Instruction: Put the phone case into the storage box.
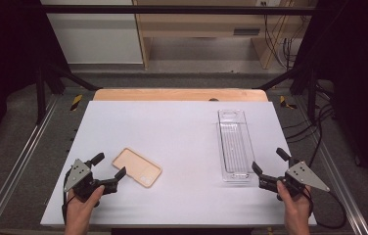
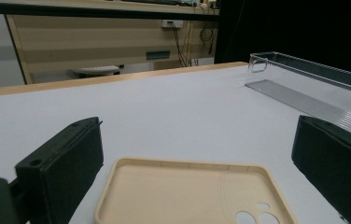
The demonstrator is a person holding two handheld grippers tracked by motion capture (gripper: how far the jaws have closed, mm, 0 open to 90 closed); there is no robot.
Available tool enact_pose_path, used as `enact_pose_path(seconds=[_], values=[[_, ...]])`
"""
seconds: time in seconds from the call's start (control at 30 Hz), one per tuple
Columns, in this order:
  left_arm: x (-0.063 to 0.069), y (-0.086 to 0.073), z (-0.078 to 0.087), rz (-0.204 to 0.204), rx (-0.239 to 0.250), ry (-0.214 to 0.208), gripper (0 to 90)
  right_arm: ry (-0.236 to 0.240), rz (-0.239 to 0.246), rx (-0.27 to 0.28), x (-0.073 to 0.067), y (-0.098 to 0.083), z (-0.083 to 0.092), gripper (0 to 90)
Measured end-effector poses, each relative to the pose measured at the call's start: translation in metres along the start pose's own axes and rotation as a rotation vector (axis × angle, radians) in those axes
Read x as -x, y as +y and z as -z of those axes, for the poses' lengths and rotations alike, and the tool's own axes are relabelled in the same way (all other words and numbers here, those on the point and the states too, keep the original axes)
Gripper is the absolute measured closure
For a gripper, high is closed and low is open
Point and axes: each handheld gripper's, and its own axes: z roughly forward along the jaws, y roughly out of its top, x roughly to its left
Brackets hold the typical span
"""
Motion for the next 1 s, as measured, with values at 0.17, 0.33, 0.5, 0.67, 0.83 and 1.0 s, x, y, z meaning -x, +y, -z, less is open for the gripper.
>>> enact_pose_path(seconds=[0.17,0.33,0.5,0.67,0.83,1.0], values=[[0.005,0.0,-0.006,-0.016,-0.018,-0.014,1.9,-0.005,0.001,0.002,0.0,0.0,0.001,3.3],[0.012,0.001,-0.01,-0.022,-0.026,-0.04,1.9,-0.007,0.006,-0.003,-0.001,0.0,0.0,3.1],[0.016,0.001,-0.017,-0.025,-0.063,-0.052,2.0,-0.012,0.006,0.0,-0.002,0.001,0.0,3.1],[0.014,0.0,-0.023,-0.014,-0.084,-0.064,2.0,-0.012,0.008,-0.003,-0.001,0.0,0.0,3.0],[0.005,0.002,-0.038,-0.011,-0.09,-0.06,2.0,-0.011,0.012,-0.001,-0.002,0.001,0.0,3.0],[0.004,0.001,-0.042,0.002,-0.113,-0.052,2.1,-0.014,0.005,0.001,-0.001,0.001,0.001,2.9]])
